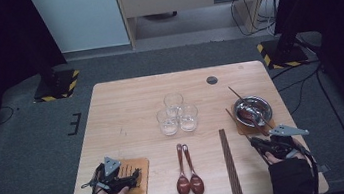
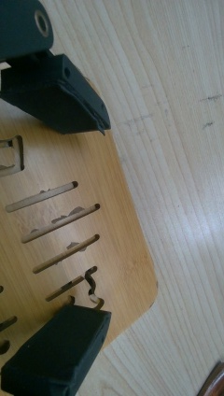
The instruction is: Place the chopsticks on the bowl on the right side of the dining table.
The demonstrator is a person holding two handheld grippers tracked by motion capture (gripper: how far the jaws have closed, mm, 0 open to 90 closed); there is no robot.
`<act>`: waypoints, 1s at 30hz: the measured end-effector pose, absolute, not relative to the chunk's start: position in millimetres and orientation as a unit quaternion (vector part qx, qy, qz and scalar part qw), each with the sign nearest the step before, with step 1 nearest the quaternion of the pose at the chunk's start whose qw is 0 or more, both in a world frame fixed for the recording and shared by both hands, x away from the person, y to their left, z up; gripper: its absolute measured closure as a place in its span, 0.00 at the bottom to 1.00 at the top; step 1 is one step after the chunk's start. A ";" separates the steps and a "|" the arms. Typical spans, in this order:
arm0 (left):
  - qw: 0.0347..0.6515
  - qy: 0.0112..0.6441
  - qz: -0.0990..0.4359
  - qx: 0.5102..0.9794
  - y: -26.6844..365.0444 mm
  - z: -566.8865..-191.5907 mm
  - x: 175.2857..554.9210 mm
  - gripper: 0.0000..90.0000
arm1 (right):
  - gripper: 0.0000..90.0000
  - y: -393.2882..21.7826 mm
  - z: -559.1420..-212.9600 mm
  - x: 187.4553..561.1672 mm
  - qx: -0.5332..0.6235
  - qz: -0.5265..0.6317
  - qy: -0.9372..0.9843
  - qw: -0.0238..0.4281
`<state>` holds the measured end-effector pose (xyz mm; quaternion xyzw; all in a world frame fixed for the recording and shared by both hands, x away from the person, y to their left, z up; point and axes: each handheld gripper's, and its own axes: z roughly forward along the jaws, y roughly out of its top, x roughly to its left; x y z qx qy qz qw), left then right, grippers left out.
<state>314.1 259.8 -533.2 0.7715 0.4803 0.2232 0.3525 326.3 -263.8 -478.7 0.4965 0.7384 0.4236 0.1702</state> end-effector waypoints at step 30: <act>0.353 0.480 0.223 0.771 259.8 -533.2 314.1 0.08 | 0.95 -271.7 -443.4 329.6 0.487 0.472 0.713 0.177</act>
